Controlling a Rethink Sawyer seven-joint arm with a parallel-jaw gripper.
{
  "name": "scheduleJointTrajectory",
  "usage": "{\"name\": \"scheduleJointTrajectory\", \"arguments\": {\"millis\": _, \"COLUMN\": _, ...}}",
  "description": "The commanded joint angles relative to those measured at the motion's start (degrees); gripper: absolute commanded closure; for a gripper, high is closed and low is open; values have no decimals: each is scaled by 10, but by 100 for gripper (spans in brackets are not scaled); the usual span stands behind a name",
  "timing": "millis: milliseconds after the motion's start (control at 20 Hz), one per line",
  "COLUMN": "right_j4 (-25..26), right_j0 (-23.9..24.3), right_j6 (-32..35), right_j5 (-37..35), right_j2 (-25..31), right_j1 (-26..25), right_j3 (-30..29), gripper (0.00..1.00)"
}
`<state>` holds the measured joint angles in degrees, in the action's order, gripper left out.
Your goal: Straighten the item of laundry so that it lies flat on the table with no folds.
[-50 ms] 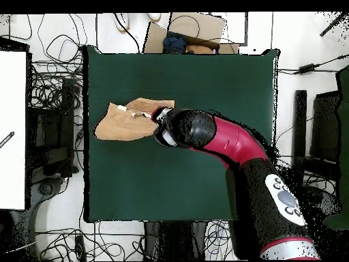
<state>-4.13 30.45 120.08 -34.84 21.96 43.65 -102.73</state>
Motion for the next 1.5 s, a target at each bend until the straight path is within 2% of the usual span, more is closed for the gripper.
{"name": "scheduleJointTrajectory", "arguments": {"millis": 50, "right_j4": 63, "right_j0": 39, "right_j6": -117, "right_j5": 13, "right_j2": 79, "right_j1": -48, "right_j3": -29, "gripper": 100}}
{"name": "scheduleJointTrajectory", "arguments": {"millis": 400, "right_j4": 92, "right_j0": 78, "right_j6": -117, "right_j5": -12, "right_j2": 113, "right_j1": -51, "right_j3": -28, "gripper": 100}}
{"name": "scheduleJointTrajectory", "arguments": {"millis": 850, "right_j4": 129, "right_j0": 127, "right_j6": -152, "right_j5": -90, "right_j2": 140, "right_j1": -77, "right_j3": 29, "gripper": 100}}
{"name": "scheduleJointTrajectory", "arguments": {"millis": 1100, "right_j4": 141, "right_j0": 153, "right_j6": -154, "right_j5": -111, "right_j2": 159, "right_j1": -75, "right_j3": 26, "gripper": 100}}
{"name": "scheduleJointTrajectory", "arguments": {"millis": 1500, "right_j4": 176, "right_j0": 214, "right_j6": -205, "right_j5": -159, "right_j2": 184, "right_j1": -88, "right_j3": 55, "gripper": 100}}
